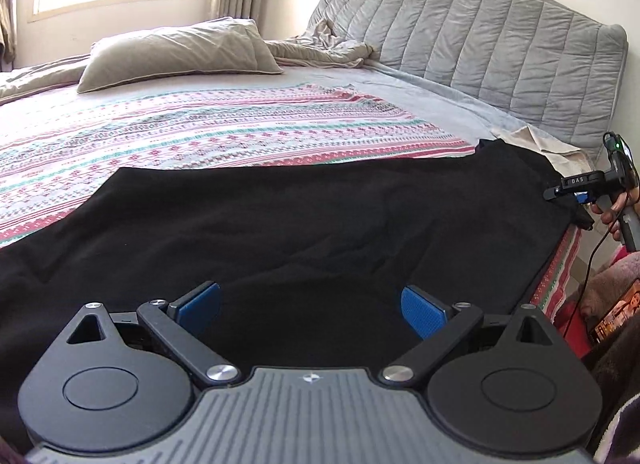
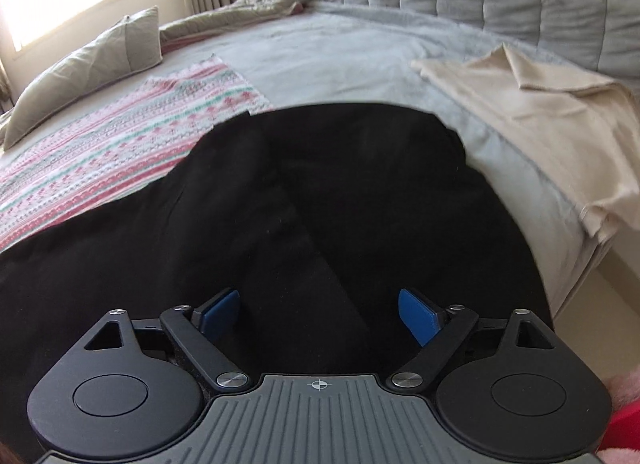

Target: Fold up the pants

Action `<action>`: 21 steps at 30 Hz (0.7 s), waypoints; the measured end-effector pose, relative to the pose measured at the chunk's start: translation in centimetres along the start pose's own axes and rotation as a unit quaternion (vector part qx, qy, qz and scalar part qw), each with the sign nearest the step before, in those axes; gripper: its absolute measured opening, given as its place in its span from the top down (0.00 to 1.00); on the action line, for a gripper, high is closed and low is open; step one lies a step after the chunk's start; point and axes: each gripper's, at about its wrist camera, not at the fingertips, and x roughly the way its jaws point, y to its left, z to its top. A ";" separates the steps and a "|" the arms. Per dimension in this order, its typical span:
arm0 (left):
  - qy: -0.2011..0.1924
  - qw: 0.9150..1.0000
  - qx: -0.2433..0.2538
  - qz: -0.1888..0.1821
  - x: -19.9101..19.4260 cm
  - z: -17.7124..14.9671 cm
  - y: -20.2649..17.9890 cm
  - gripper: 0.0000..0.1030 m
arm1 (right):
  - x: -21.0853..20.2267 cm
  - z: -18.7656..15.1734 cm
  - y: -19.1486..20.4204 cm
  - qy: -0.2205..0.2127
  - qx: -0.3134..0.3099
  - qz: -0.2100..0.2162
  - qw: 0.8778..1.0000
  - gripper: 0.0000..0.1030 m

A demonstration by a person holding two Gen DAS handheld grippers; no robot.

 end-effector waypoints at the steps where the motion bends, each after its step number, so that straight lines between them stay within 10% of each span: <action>1: 0.002 1.000 0.002 0.000 0.1 -0.1 -0.1 0.00 | -0.1 0.1 0.1 0.005 -0.001 0.002 1.000 0.20; 10: 0.011 1.000 -0.001 -0.005 0.7 -0.1 -0.3 0.00 | -1.3 0.3 1.2 0.012 -0.011 0.043 0.999 0.80; 21: 0.021 0.990 -0.118 -0.071 2.3 0.9 1.0 0.02 | -5.1 1.3 8.1 -0.051 -0.075 0.116 0.989 0.85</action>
